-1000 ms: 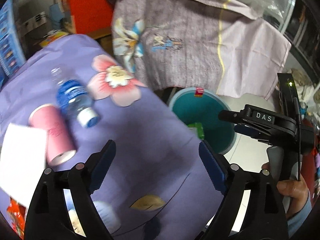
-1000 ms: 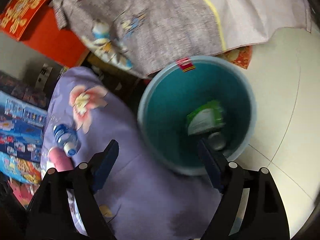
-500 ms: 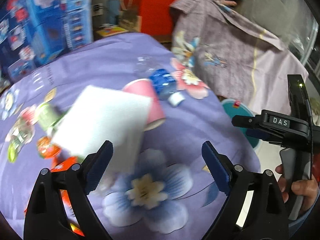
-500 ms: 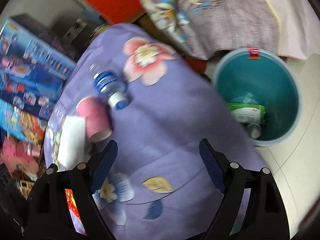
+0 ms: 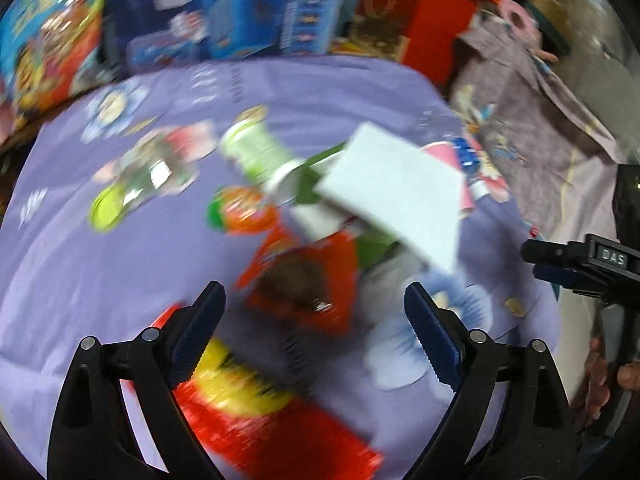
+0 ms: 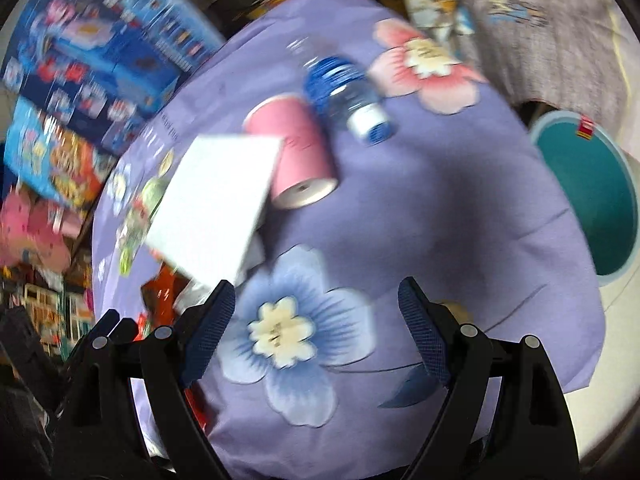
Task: Collect trash
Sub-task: 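Move both open grippers back over the table, then grasp the red snack wrapper with the left gripper while the right gripper grasps the Ovaltine packet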
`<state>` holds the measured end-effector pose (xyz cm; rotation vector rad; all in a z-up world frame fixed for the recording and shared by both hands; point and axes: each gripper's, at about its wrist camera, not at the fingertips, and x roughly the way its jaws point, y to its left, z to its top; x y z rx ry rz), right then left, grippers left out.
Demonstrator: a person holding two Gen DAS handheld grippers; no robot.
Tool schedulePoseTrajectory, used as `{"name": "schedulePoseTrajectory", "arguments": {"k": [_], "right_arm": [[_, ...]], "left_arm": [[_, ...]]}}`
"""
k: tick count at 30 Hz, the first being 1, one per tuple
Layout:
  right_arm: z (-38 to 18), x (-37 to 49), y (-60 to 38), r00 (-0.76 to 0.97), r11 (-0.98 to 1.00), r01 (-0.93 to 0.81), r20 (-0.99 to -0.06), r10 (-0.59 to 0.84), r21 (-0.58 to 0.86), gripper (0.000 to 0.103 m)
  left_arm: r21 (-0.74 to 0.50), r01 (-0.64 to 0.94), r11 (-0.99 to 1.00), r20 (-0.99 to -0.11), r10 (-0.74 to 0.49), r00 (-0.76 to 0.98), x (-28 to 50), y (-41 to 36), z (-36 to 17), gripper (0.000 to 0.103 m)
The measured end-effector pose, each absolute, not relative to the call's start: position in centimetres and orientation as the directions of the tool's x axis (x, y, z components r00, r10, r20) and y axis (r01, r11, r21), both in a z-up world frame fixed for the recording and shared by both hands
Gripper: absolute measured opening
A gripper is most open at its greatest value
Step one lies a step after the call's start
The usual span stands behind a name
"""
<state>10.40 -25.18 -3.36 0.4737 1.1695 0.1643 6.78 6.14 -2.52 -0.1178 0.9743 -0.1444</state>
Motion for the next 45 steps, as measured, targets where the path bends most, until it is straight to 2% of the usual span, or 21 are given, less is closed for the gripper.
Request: {"name": "schedulePoseTrajectory", "arguments": {"k": [4, 10, 17, 22, 26, 31, 32, 33, 34, 35, 36, 38, 45], "right_arm": [[-3.1, 10.4, -21.6, 0.347, 0.901, 0.039, -0.852, 0.393, 0.432, 0.080], [-3.1, 9.3, -17.8, 0.312, 0.902, -0.035, -0.853, 0.419, 0.431, 0.080], [-3.9, 6.9, -16.5, 0.278, 0.900, -0.063, -0.858, 0.431, 0.431, 0.080], [-4.5, 6.2, -17.2, 0.275, 0.892, -0.047, -0.853, 0.444, 0.450, 0.080], [-4.6, 6.3, -17.8, 0.276, 0.888, -0.034, -0.849, 0.449, 0.459, 0.080], [-5.0, 6.6, -17.7, 0.267, 0.880, -0.020, -0.846, 0.462, 0.474, 0.080], [-5.1, 6.7, -17.5, 0.265, 0.880, -0.022, -0.846, 0.462, 0.474, 0.080], [-5.1, 6.7, -17.4, 0.263, 0.881, -0.025, -0.847, 0.462, 0.473, 0.080], [-5.0, 6.7, -17.1, 0.259, 0.881, -0.032, -0.847, 0.464, 0.473, 0.080], [-4.9, 6.8, -16.8, 0.256, 0.880, -0.039, -0.846, 0.467, 0.474, 0.080], [-4.8, 6.8, -16.6, 0.255, 0.879, -0.043, -0.846, 0.469, 0.475, 0.080], [-4.3, 7.0, -15.8, 0.255, 0.877, -0.061, -0.842, 0.475, 0.476, 0.080], [-1.6, 8.5, -11.6, 0.253, 0.859, -0.162, -0.821, 0.512, 0.485, 0.080]], "left_arm": [[-0.158, -0.045, 0.986, -0.842, -0.111, 0.528, 4.3, 9.9, -4.0, 0.091], [-0.243, -0.154, 0.958, -0.890, -0.156, 0.429, 1.2, 12.5, -6.8, 0.091], [-0.286, -0.214, 0.934, -0.907, -0.192, 0.375, 0.4, 11.2, -8.1, 0.091], [-0.254, -0.253, 0.934, -0.912, -0.144, 0.383, 1.4, 9.8, -8.6, 0.091], [-0.210, -0.249, 0.945, -0.918, -0.104, 0.382, 2.1, 8.6, -8.9, 0.097], [-0.141, -0.155, 0.978, -0.907, -0.065, 0.415, 2.1, 6.6, -9.1, 0.095], [-0.117, -0.150, 0.982, -0.904, -0.043, 0.425, 1.9, 6.6, -9.0, 0.083], [-0.071, -0.148, 0.986, -0.898, 0.002, 0.439, 1.7, 6.6, -8.8, 0.061], [-0.058, -0.150, 0.987, -0.896, 0.015, 0.444, 1.6, 6.8, -8.7, 0.051], [-0.068, -0.156, 0.985, -0.892, 0.010, 0.452, 1.5, 7.5, -8.6, 0.027], [-0.089, -0.166, 0.982, -0.891, -0.004, 0.455, 1.5, 8.4, -8.5, 0.013], [-0.149, -0.179, 0.972, -0.888, -0.052, 0.457, 1.5, 10.1, -8.6, 0.009], [-0.162, -0.197, 0.967, -0.862, -0.041, 0.505, 1.3, 13.2, -7.6, 0.008]]}}
